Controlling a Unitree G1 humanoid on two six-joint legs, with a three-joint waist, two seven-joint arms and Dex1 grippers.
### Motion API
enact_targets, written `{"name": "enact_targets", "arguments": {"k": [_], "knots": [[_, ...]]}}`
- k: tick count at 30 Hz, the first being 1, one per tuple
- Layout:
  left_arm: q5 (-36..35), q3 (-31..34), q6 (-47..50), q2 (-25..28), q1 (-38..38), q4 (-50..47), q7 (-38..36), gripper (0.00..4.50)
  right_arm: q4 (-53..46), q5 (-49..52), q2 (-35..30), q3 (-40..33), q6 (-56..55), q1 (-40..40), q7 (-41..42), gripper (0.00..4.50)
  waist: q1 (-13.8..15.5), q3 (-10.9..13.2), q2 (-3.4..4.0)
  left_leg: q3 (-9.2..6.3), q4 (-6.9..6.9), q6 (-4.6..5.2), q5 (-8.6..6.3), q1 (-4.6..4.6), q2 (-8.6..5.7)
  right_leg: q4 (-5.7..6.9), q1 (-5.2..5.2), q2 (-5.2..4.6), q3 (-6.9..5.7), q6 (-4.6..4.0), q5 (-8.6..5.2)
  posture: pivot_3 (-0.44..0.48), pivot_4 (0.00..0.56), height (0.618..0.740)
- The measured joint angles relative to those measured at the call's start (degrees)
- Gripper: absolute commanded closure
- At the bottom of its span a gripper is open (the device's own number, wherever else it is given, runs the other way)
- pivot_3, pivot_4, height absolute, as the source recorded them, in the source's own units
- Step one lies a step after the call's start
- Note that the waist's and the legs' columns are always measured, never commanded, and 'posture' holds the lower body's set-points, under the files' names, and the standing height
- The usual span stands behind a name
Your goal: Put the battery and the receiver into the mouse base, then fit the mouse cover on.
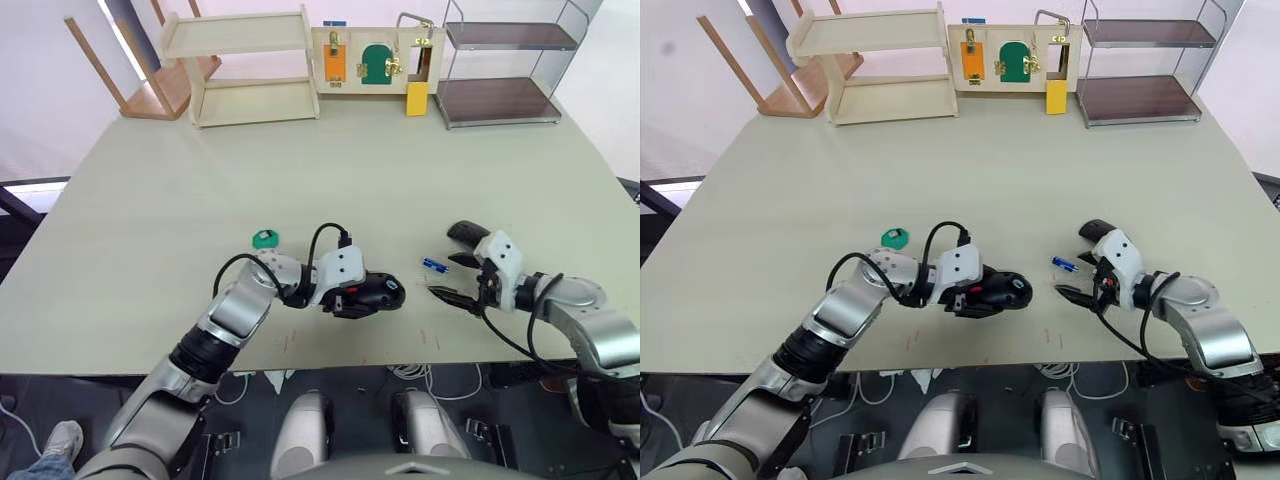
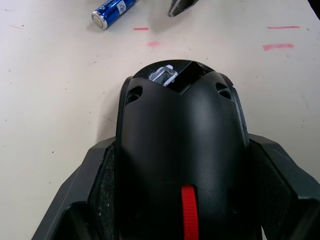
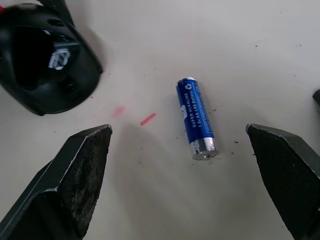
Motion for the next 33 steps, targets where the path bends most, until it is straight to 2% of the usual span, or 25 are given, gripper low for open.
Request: {"name": "enact_targets", "arguments": {"k": [1,3,5,6,7,10,11,13,20,24,31,33], "knots": [[0.0,0.0,0.1,0.1,0.0,0.0,-0.1,1.59,0.0,-0.3,0.1,0.2,0.2,-0.1,-0.3,0.00,0.0,0.0,0.00,0.00,0.00,0.00,0.00,0.00,0.00,0.00,0.00,0.01,0.00,0.00,0.00,0.000,0.150,0.740],[0.0,0.0,0.1,0.3,-0.1,0.0,-0.3,1.59,0.1,-0.8,0.4,0.4,0.2,-0.1,-0.8,0.51,-0.1,0.0,0.00,-0.01,0.00,0.00,0.00,0.01,0.02,0.01,-0.01,0.03,0.00,0.01,-0.01,0.000,0.150,0.740],[0.0,0.0,0.1,0.5,-0.2,0.0,-0.5,1.59,0.2,-1.1,0.4,0.4,0.1,-0.1,-0.8,1.22,-0.1,0.0,0.00,-0.01,0.00,0.00,0.00,0.01,0.02,0.02,-0.01,0.03,0.00,0.04,-0.03,0.000,0.150,0.740],[0.0,0.0,0.1,0.5,-0.2,0.0,-0.5,1.59,0.2,-1.1,0.4,0.4,0.0,0.0,-0.8,1.41,-0.1,0.0,0.00,-0.01,0.00,0.00,0.00,0.01,0.02,0.02,-0.01,0.04,0.00,0.05,-0.03,0.000,0.150,0.740],[0.0,-0.1,0.1,0.6,-0.4,0.1,-0.7,1.59,0.3,-1.4,0.4,0.4,-0.6,0.1,-0.8,2.02,-0.1,0.0,0.00,-0.01,0.00,0.00,0.00,0.01,0.02,0.02,-0.01,0.04,0.00,0.10,-0.06,0.000,0.150,0.740],[0.0,-0.1,0.2,0.5,-0.4,0.1,-0.8,1.59,0.3,-1.7,0.4,0.4,-1.0,0.1,-0.8,3.25,-0.1,0.0,0.00,-0.01,0.00,0.00,0.00,0.01,0.02,0.01,-0.01,0.04,0.01,0.10,-0.06,0.000,0.150,0.740],[0.0,-0.1,0.2,0.5,-0.4,0.1,-0.8,1.59,0.3,-1.7,0.4,0.3,-1.1,0.1,-0.8,3.84,-0.1,0.0,0.00,-0.01,0.00,0.00,0.00,0.01,0.02,0.01,-0.01,0.04,0.01,0.10,-0.06,0.000,0.150,0.740],[0.0,-0.1,0.2,0.5,-0.4,0.1,-0.8,1.59,0.3,-1.9,0.4,0.3,-1.4,0.1,-0.8,4.27,-0.1,0.0,0.00,-0.01,0.00,0.00,0.00,0.01,0.02,0.02,-0.01,0.04,0.01,0.10,-0.06,0.000,0.150,0.740],[0.0,-0.1,0.1,0.8,-0.1,0.0,-1.0,1.59,0.7,-1.9,0.4,0.3,-2.2,0.2,-0.7,4.39,-0.1,0.0,0.00,-0.01,0.00,0.01,0.00,0.01,0.03,0.01,-0.01,0.04,0.00,0.10,-0.06,0.000,0.150,0.740],[0.0,-0.1,0.1,1.0,-0.1,0.0,-1.5,1.59,-3.3,1.1,-1.0,-0.1,-0.6,1.0,2.3,4.39,-0.1,0.0,0.00,-0.01,-0.01,0.01,-0.01,0.01,0.03,0.01,-0.01,0.04,0.01,0.12,-0.08,0.000,0.150,0.740],[0.0,-0.1,0.1,1.0,-0.1,-0.1,-1.6,1.59,-14.1,3.1,-7.2,-0.3,12.3,0.9,0.5,4.39,0.0,0.0,0.00,-0.01,0.00,0.01,-0.01,-0.01,0.04,-0.01,-0.03,0.03,0.01,0.11,-0.08,0.000,0.150,0.740],[0.1,-0.1,0.1,1.0,-0.1,-0.1,-1.6,1.59,-17.7,5.5,-8.8,-0.3,19.0,0.2,0.5,4.39,0.0,0.0,0.00,-0.03,-0.01,0.01,-0.01,-0.01,0.05,-0.01,-0.04,0.02,0.00,0.11,-0.08,0.000,0.150,0.740]]}}
